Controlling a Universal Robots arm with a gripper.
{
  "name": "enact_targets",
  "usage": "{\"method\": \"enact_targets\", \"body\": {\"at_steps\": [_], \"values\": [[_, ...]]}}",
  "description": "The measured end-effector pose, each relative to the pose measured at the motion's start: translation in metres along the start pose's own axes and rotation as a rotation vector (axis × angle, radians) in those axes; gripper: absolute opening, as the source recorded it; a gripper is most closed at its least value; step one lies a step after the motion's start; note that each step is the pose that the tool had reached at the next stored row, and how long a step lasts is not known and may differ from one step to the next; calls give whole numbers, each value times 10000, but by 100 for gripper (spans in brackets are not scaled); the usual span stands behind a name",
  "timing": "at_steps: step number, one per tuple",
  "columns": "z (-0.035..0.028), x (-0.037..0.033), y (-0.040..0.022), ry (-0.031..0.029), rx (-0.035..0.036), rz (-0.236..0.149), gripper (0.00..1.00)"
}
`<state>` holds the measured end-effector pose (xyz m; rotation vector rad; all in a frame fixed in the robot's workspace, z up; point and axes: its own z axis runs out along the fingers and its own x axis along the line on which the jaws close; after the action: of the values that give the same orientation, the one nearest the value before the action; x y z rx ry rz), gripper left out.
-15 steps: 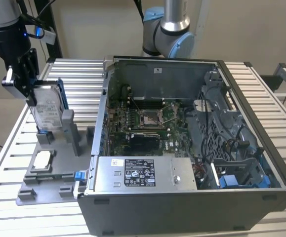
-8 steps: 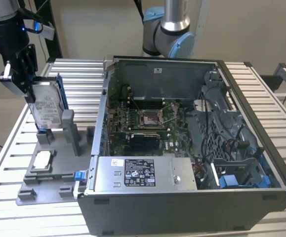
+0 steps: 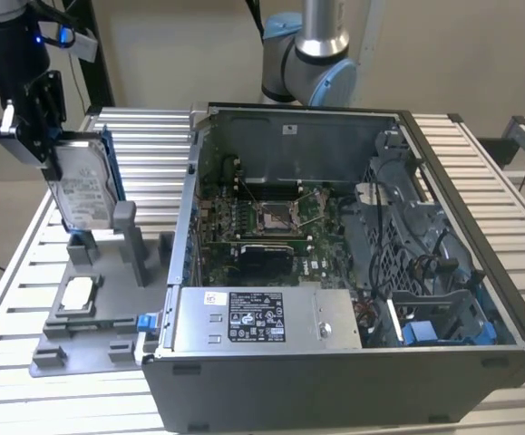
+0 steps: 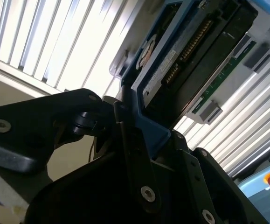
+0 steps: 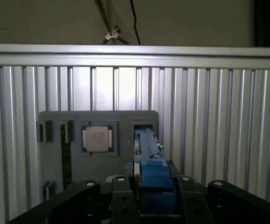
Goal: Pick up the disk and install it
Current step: 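Pick up the disk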
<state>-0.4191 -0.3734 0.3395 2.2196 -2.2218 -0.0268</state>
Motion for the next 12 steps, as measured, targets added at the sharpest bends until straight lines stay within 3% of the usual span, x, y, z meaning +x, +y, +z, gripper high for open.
{"method": "enact_targets", "body": {"at_steps": [12], "values": [[-376, -4, 5, 0, 0, 0, 0]]}}
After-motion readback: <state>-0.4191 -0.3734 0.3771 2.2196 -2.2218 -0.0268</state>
